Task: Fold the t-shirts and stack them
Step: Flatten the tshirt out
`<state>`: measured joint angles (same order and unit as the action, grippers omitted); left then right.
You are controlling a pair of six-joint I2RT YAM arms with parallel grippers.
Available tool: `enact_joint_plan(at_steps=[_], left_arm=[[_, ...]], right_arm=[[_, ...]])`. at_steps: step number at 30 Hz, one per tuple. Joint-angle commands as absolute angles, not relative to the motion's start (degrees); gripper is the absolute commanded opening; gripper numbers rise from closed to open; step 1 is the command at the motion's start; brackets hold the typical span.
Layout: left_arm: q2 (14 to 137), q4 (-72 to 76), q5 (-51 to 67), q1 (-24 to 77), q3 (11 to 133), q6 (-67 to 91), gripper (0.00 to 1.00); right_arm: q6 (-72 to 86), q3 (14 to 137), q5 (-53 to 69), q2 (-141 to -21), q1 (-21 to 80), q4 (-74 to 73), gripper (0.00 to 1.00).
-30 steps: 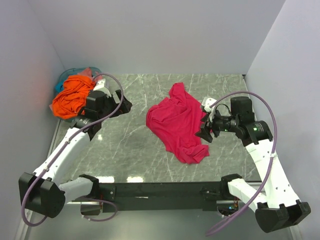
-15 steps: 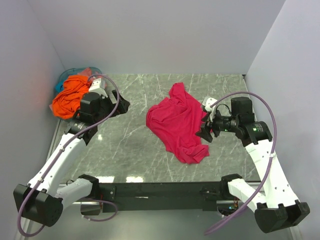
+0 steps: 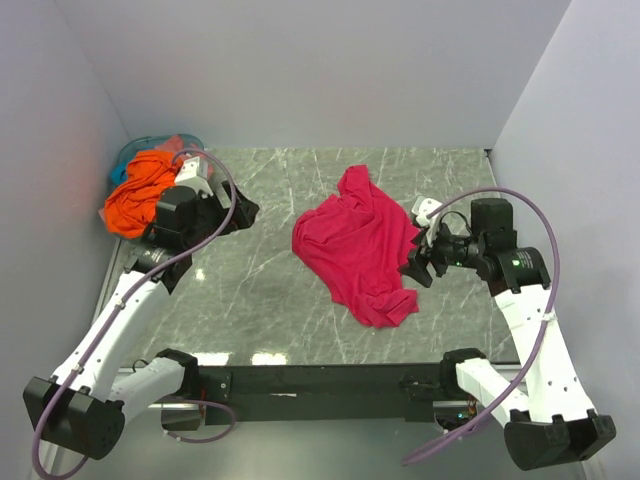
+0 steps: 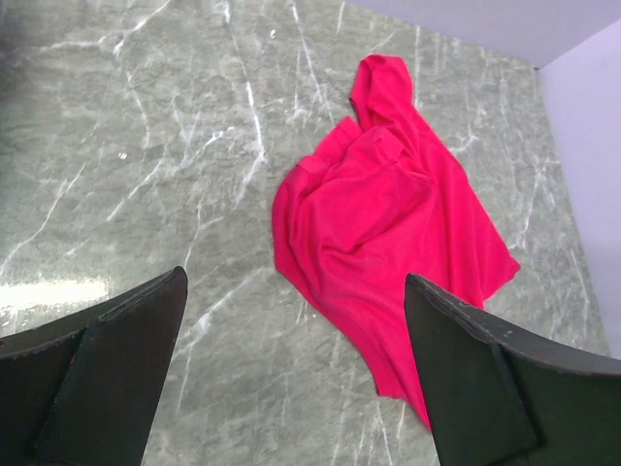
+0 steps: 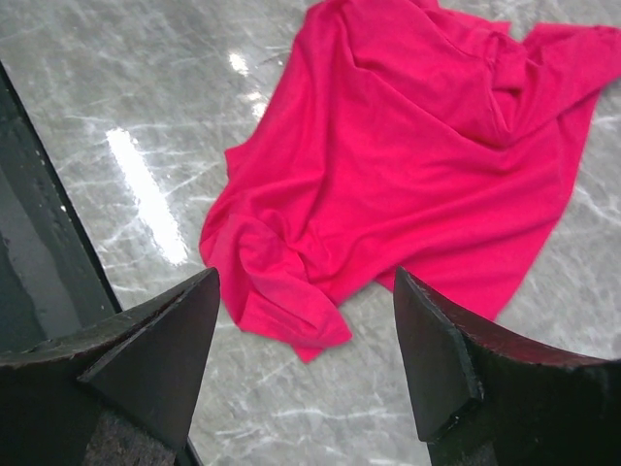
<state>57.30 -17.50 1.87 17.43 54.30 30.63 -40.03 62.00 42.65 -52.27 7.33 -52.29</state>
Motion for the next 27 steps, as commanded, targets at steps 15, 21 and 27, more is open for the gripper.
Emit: enact_joint_plan(at_steps=[15,21,27], left_arm=[[54.76,-13.71,6.77,17.23,57.04,29.27,1.0],[54.14,-13.27,5.98,17.23,55.99,28.39,1.0],[54.75,-13.27,4.39,17.23,56.86,27.95,0.99]], right_arm=[[-41.94,64.08,46.94,-48.96,-3.69,-56.0,0.79],[-29.38,62.49,39.21,-49.04,-3.87,-44.66,0.79],[-24.88,63.46,32.79,-51.33,-3.95,-40.34,0.78]])
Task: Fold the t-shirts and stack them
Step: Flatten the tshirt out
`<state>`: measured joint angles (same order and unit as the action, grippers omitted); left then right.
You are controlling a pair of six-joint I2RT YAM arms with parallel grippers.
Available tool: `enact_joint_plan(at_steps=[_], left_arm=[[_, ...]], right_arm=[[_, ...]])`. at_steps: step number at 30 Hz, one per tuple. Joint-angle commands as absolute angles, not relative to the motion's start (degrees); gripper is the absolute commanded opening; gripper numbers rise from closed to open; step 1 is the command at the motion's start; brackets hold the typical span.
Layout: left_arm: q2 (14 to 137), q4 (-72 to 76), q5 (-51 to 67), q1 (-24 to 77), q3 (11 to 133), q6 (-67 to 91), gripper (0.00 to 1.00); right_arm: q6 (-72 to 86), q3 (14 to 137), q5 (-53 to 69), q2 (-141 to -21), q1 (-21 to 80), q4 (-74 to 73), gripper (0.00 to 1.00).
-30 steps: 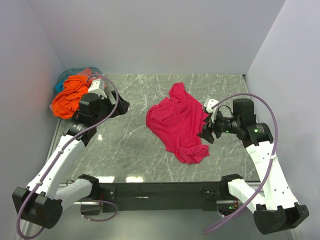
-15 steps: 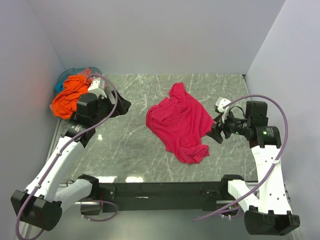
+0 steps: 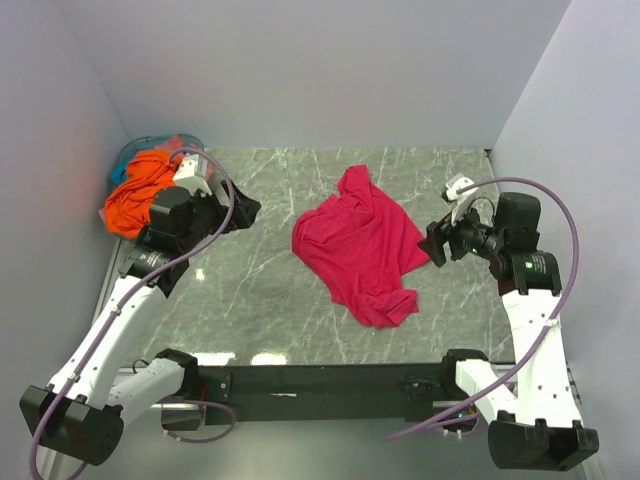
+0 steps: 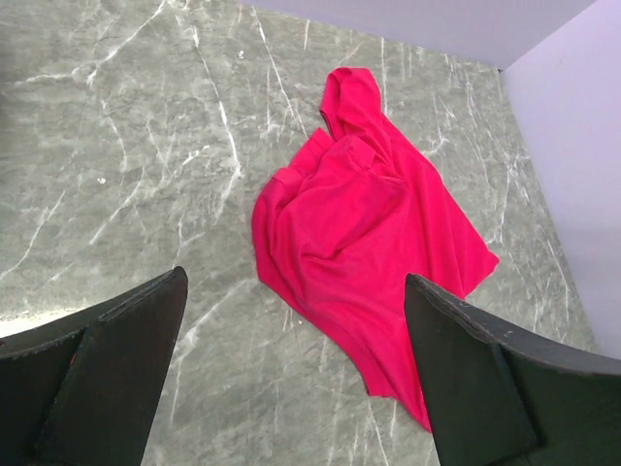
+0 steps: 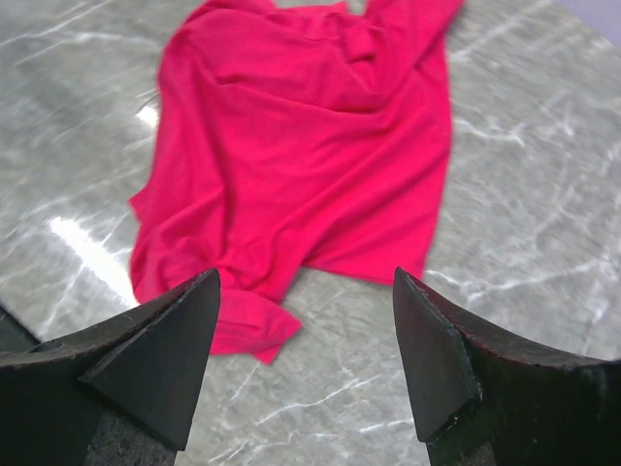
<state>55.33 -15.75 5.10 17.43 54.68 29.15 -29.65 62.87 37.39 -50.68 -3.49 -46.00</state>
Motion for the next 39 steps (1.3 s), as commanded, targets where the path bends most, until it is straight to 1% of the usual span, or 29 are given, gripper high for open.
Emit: enact_joint_plan(at_steps=[1,7,12,17,25,39], left_arm=[[54.84,-13.1,4.39,17.23,56.95,28.21,0.99],[53.35,-11.08,4.22,17.23,55.37,30.76,0.99],[51.16,-10.98,3.69,17.23,53.96,31.99,0.99],[49.57,-11.51,3.6,17.23,53.62,32.52,0.99],[49.04,-12.3,3.96,17.23,53.17,31.38,1.0],[48.16,-10.55,6.33,17.23,51.33,30.94,0.99]], right_arm=[[-24.7,63.2,32.61,-51.33,-3.96,-39.99,0.78],[-25.4,63.1,30.06,-50.89,-3.96,-40.78,0.77],[-26.8,62.14,28.74,-48.17,-4.48,-41.13,0.78],[-26.9,60.91,29.27,-46.32,-4.83,-41.04,0.78],[-26.81,60.2,29.79,-46.93,-5.8,-40.34,0.78],[-27.42,57.92,33.31,-47.46,-10.63,-40.26,0.78]])
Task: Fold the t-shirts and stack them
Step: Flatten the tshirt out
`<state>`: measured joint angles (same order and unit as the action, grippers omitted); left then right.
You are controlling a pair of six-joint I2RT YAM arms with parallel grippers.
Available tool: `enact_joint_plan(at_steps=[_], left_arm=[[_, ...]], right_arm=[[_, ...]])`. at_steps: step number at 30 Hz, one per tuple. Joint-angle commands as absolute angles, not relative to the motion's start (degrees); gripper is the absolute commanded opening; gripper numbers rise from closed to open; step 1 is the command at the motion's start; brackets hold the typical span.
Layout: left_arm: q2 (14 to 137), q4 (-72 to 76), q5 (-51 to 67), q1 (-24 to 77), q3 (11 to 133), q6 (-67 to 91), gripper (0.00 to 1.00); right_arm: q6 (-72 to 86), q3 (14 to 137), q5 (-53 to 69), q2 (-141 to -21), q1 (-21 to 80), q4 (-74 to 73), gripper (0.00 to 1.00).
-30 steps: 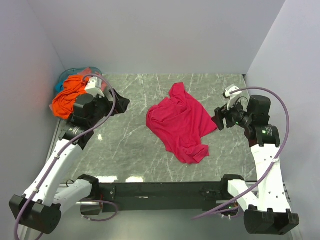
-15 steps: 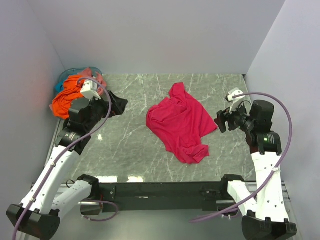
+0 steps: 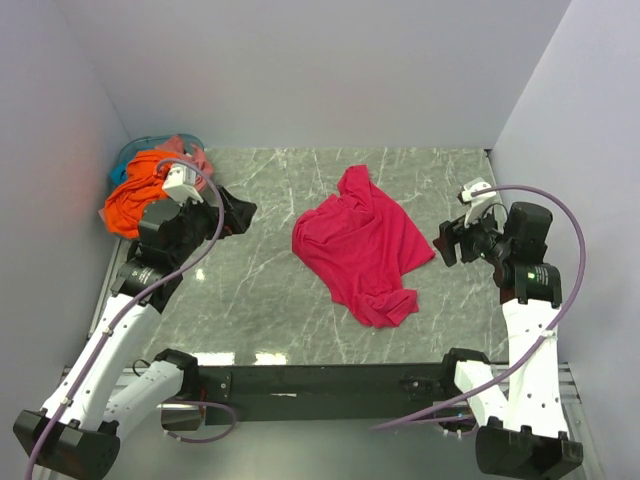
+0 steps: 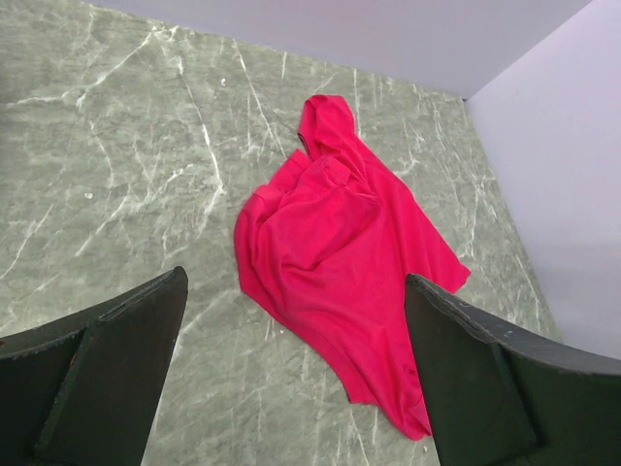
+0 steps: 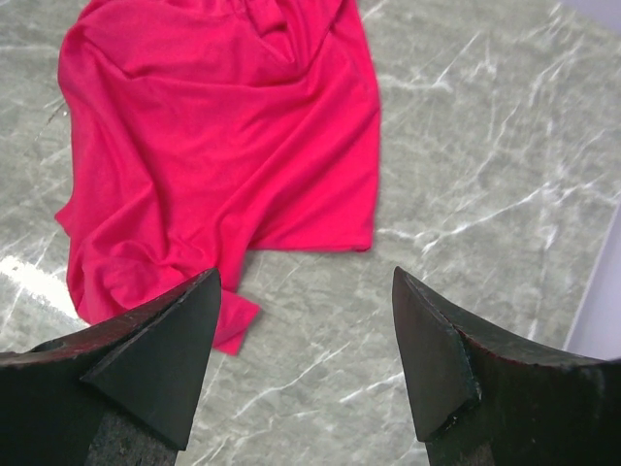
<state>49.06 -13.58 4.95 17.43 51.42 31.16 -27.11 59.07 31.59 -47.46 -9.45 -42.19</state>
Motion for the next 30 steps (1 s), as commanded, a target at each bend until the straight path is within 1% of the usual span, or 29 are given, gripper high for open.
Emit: enact_joint_plan(at_steps=[1,6,14,17,22,26,30], left_arm=[[48.43,-10.72,6.68,17.23,51.68,30.94,0.99],[48.96,-9.67,8.61,17.23,51.86,31.64,0.99],[46.76,-7.82,10.81,17.23,49.22,32.52,0.99],[46.32,-7.65,11.25,17.23,48.34,32.43,0.99],[45.44,-6.95,11.69,17.23,47.29,32.43,0.99],[45.7,-6.94,11.78,17.23,46.93,32.26,0.99],[46.32,-6.77,12.22,17.23,46.06,32.17,0.99]], right_arm=[[-27.33,57.57,33.48,-47.46,-10.81,-40.08,0.78],[-27.6,55.72,36.56,-47.72,-12.92,-40.69,0.78],[-29.7,52.22,42.36,-47.02,-18.97,-42.98,0.78],[-31.19,50.81,46.13,-46.58,-21.0,-43.76,0.78],[-37.17,49.31,51.93,-45.36,-22.59,-46.05,0.78],[-41.56,48.43,54.04,-44.91,-23.11,-47.55,0.78],[-40.78,47.9,56.33,-45.44,-23.47,-46.32,0.78]])
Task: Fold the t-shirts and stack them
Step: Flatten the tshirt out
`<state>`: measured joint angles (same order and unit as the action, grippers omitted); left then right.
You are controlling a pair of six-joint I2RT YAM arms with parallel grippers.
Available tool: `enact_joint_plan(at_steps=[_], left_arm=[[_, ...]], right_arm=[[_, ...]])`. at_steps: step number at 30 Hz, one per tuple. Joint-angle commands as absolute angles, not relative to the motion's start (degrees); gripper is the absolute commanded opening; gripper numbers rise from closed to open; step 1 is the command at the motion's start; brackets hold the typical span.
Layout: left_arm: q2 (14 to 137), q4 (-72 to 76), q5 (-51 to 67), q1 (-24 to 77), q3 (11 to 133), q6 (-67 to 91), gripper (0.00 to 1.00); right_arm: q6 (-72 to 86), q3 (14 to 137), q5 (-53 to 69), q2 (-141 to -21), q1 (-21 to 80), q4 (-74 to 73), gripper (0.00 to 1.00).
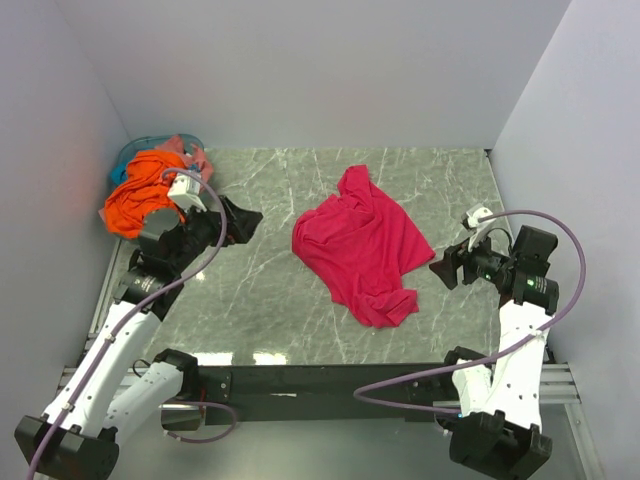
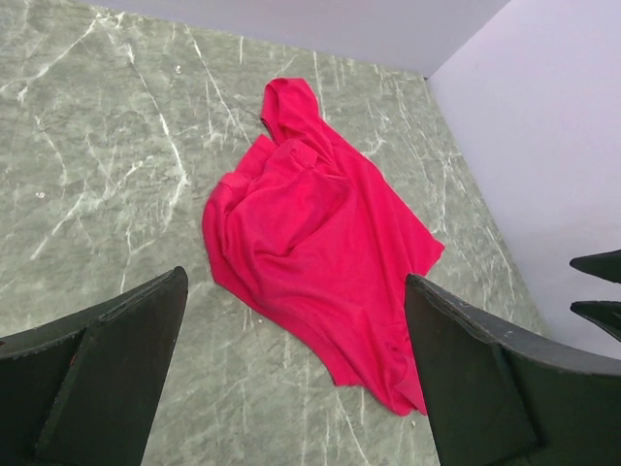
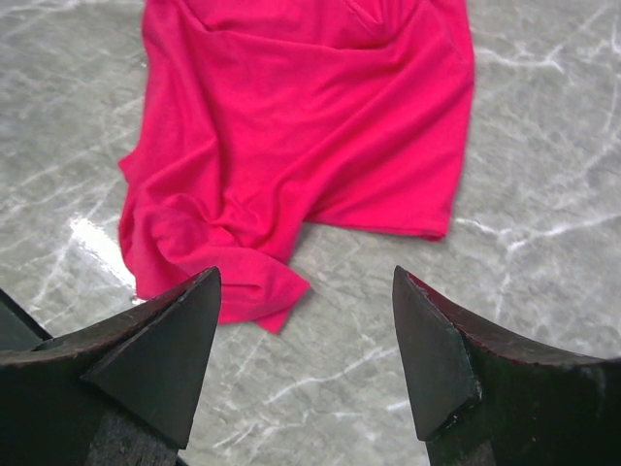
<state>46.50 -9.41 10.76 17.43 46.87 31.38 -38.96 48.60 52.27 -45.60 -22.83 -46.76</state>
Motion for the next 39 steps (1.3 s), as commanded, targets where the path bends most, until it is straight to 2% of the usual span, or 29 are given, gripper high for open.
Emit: enact_joint_plan(at_steps=[1,9,13,15,20,22,27,28,32,36,39], left_arm=[[46.58,-6.77,12.3,17.23,45.88,31.99,1.0],[51.06,-7.47,13.61,17.23,47.54,31.64,1.0],[59.48,-3.44,18.1,17.92,48.34,35.06,0.99],[67.18,-3.77,18.02,19.59,51.31,37.88,0.95],[82.25,-14.14,7.57,29.87,63.17,38.4,0.86],[85.34,-16.34,3.28,31.46,63.54,39.81,0.85],[85.43,-13.19,0.18,31.64,56.97,45.96,0.81],[85.95,-12.4,0.18,31.64,56.43,46.66,0.76],[88.24,-10.11,4.11,31.64,55.11,47.46,0.67],[87.11,-7.74,11.06,32.08,52.48,44.13,0.65],[84.04,-6.33,14.14,34.27,49.05,41.49,0.66]], right_arm=[[-40.35,47.73,56.77,-45.79,-23.47,-45.8,0.78],[-35.33,48.6,59.32,-47.99,-23.47,-41.13,0.78],[-34.11,49.66,60.03,-50.27,-23.47,-41.22,0.78],[-32.97,49.57,59.68,-51.5,-23.47,-40.43,0.77],[-31.46,51.06,59.5,-57.12,-23.38,-40.87,0.76],[-29.46,53.07,59.24,-61.67,-22.07,-40.0,0.75],[-21.02,58.53,46.52,-73.35,-14.52,-34.11,0.71],[-18.13,60.19,44.49,-75.13,-11.89,-31.84,0.7],[-16.52,65.99,36.4,-84.27,-7.57,-31.72,0.64],[-17.92,70.22,31.39,-91.92,-7.47,-34.1,0.6],[-21.61,70.31,26.2,-93.42,-7.56,-35.15,0.6]])
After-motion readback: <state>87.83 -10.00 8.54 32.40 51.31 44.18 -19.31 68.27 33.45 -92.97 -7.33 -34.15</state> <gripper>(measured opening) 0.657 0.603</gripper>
